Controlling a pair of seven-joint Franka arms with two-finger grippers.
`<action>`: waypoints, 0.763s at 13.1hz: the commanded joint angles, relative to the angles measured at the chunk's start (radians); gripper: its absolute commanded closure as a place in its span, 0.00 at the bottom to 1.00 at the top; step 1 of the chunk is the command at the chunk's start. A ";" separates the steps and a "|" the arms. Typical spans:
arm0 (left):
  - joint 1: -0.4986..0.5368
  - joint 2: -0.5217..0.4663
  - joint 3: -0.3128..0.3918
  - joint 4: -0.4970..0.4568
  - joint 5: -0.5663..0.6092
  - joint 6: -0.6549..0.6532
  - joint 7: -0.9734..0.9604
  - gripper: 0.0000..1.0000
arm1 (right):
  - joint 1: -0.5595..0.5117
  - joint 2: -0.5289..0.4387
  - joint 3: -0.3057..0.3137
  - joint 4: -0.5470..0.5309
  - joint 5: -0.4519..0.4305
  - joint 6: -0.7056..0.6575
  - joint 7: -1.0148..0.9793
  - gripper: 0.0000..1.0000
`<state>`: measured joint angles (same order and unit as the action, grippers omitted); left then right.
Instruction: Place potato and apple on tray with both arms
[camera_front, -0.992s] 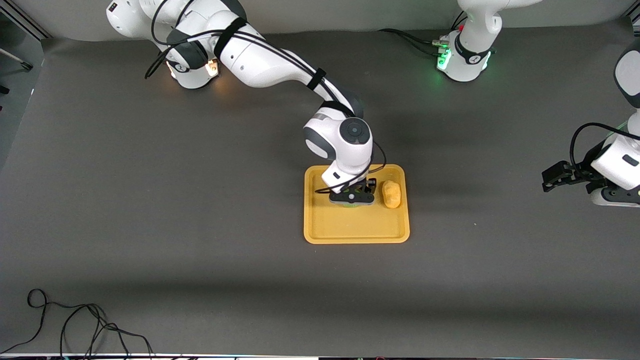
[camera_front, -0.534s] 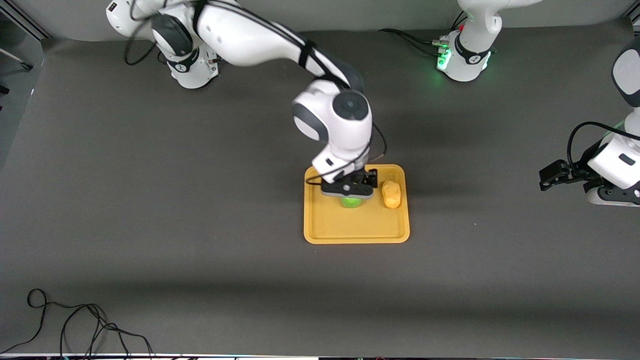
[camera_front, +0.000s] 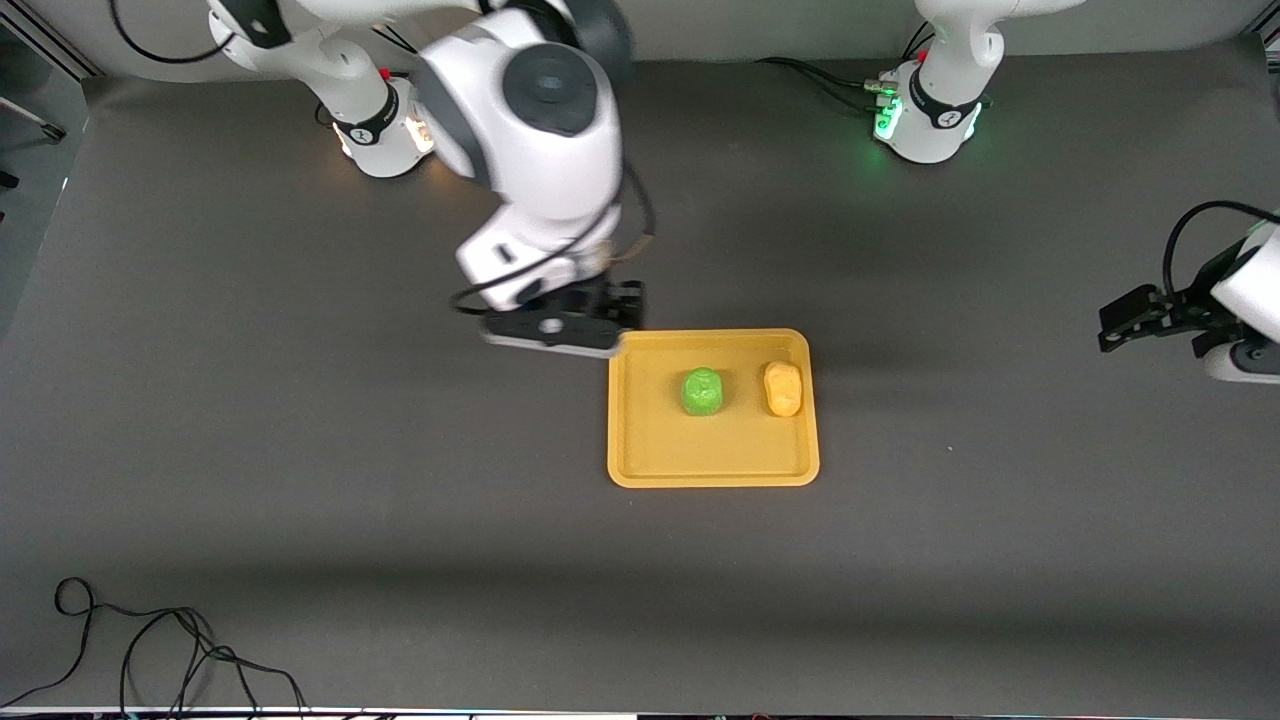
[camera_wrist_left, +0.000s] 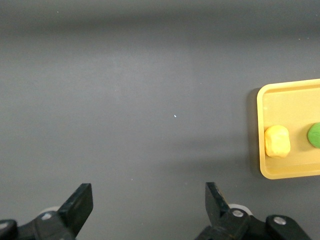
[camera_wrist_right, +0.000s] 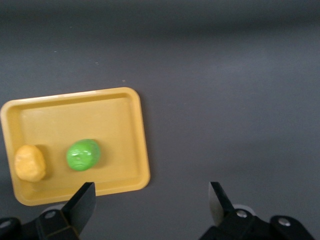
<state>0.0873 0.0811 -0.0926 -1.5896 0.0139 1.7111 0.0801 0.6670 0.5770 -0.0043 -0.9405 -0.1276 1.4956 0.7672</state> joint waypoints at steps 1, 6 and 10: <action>-0.006 0.005 0.007 0.019 -0.008 -0.030 0.018 0.00 | -0.131 -0.226 0.023 -0.263 0.005 0.023 -0.174 0.00; -0.004 0.000 0.007 0.022 -0.008 -0.051 0.018 0.00 | -0.393 -0.518 0.041 -0.610 0.036 0.123 -0.457 0.00; -0.004 0.000 0.007 0.022 -0.008 -0.053 0.015 0.00 | -0.594 -0.582 0.044 -0.667 0.080 0.112 -0.659 0.00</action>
<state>0.0877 0.0821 -0.0917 -1.5859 0.0139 1.6851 0.0821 0.1584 0.0427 0.0256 -1.5389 -0.0872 1.5765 0.1930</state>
